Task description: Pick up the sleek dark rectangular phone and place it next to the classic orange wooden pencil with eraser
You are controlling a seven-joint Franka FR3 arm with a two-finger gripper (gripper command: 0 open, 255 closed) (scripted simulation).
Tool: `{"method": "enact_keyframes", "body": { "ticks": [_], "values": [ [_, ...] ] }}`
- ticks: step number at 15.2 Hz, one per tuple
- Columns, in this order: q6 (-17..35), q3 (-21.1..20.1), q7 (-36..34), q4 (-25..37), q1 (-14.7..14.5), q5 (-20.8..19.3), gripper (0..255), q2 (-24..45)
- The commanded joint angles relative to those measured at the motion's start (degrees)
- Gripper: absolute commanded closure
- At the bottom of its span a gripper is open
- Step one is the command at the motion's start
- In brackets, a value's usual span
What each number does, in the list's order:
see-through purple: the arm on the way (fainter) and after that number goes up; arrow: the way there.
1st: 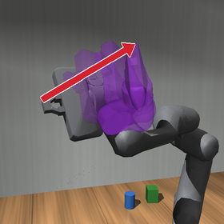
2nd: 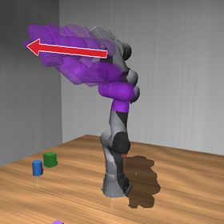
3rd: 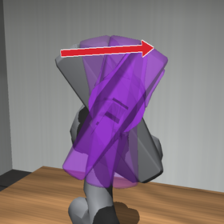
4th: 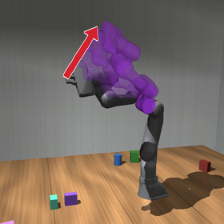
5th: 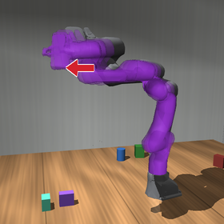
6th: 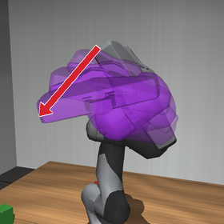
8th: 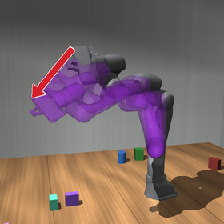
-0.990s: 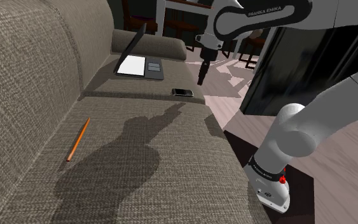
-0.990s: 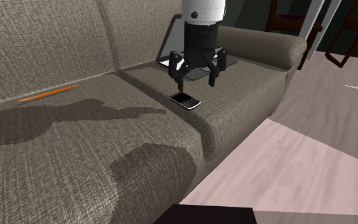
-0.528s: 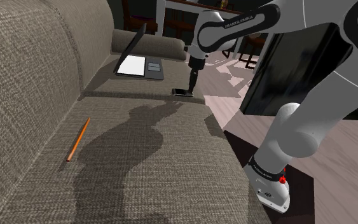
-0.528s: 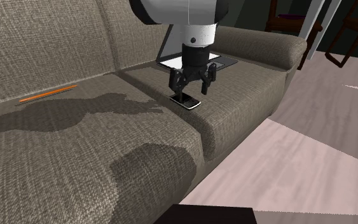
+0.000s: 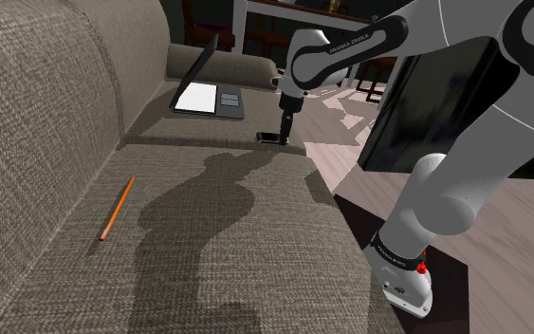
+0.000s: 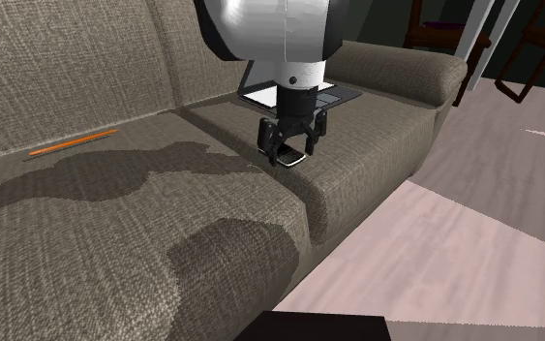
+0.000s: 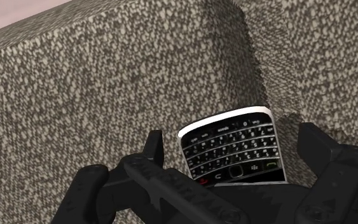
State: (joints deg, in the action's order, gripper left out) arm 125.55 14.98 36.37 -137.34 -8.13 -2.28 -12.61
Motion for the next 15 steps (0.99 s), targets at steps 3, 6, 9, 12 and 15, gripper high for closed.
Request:
{"method": "enact_keyframes", "body": {
  "ticks": [3, 6, 9, 12, 15],
  "values": [
    [0.11, 0.01, 0.01, -0.03, -0.01, 0.02, 0, 0.07],
    [0.10, 0.01, 0.01, -0.03, -0.01, 0.02, 255, 0.06],
    [0.10, 0.01, 0.01, -0.03, -0.01, 0.02, 255, 0.06],
    [0.10, 0.00, 0.01, -0.03, -0.01, 0.02, 255, 0.06],
    [0.11, 0.01, 0.01, -0.03, -0.01, 0.02, 255, 0.07]
  ]
}}
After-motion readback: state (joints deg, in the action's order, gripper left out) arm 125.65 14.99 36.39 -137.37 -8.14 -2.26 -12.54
